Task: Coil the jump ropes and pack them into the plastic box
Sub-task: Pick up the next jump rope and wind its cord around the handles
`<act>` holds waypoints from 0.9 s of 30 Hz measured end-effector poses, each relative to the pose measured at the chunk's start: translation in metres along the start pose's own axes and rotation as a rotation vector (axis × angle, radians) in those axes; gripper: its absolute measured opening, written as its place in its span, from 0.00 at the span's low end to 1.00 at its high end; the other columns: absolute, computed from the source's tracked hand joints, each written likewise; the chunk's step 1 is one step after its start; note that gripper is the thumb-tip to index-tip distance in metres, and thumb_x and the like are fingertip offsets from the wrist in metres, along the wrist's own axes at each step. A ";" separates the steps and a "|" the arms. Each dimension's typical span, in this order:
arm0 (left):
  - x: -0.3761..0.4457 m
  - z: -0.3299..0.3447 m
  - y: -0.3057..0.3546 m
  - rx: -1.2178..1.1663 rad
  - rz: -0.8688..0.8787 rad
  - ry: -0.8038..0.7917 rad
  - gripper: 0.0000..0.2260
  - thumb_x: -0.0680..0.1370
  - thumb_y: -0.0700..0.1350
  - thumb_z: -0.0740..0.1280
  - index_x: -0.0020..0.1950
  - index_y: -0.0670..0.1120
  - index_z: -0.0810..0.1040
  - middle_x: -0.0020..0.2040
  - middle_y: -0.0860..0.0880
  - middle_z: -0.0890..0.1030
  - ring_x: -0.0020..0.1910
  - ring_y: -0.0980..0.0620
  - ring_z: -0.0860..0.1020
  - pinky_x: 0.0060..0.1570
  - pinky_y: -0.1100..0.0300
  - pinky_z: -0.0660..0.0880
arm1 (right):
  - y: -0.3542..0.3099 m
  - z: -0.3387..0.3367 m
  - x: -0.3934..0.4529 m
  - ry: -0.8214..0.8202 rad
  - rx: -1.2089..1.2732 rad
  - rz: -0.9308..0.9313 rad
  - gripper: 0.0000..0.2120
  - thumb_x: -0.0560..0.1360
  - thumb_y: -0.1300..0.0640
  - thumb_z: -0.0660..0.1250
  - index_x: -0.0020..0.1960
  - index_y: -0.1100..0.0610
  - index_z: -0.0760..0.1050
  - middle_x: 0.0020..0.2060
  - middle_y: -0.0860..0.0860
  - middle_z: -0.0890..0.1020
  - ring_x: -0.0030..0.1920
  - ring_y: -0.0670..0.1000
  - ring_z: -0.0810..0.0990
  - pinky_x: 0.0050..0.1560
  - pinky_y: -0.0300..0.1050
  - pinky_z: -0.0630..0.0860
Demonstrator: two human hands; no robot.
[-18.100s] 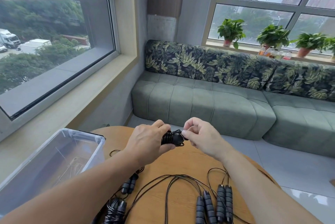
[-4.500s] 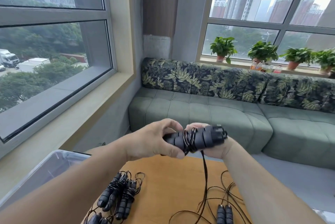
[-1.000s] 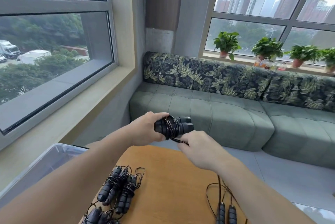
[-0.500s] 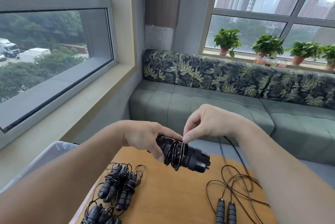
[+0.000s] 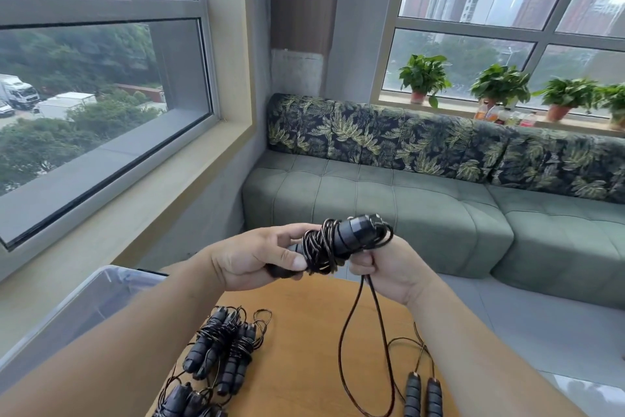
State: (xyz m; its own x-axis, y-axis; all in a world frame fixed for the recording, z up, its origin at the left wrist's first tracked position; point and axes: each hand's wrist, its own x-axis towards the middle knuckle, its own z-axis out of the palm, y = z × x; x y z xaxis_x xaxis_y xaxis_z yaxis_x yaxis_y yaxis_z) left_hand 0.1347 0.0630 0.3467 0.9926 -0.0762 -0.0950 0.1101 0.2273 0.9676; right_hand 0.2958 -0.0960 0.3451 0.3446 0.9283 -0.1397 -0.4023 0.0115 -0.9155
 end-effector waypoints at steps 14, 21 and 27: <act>0.016 0.007 -0.008 0.915 0.050 0.611 0.36 0.74 0.41 0.73 0.77 0.60 0.61 0.62 0.52 0.71 0.56 0.51 0.74 0.54 0.62 0.71 | 0.014 0.020 -0.008 0.304 -0.748 0.144 0.09 0.73 0.62 0.61 0.35 0.59 0.73 0.28 0.54 0.70 0.23 0.48 0.64 0.32 0.46 0.62; 0.014 0.009 -0.022 1.607 0.250 0.742 0.34 0.73 0.49 0.71 0.75 0.58 0.58 0.62 0.55 0.69 0.59 0.51 0.72 0.58 0.54 0.65 | 0.013 0.027 -0.011 0.294 -0.159 0.282 0.26 0.74 0.33 0.65 0.49 0.57 0.75 0.31 0.51 0.71 0.26 0.47 0.62 0.23 0.38 0.56; 0.017 0.008 -0.027 1.548 0.244 0.718 0.33 0.74 0.50 0.70 0.75 0.57 0.58 0.61 0.53 0.68 0.58 0.50 0.71 0.58 0.55 0.67 | 0.018 0.026 -0.009 0.380 -0.110 0.250 0.22 0.75 0.37 0.67 0.46 0.57 0.75 0.29 0.51 0.71 0.24 0.46 0.60 0.22 0.37 0.55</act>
State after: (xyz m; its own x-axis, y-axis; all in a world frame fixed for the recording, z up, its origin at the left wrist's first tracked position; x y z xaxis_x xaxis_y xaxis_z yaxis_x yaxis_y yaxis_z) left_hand 0.1478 0.0474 0.3209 0.8477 0.3284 0.4166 0.2449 -0.9389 0.2418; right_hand 0.2637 -0.0942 0.3398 0.5434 0.6951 -0.4706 -0.4270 -0.2538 -0.8679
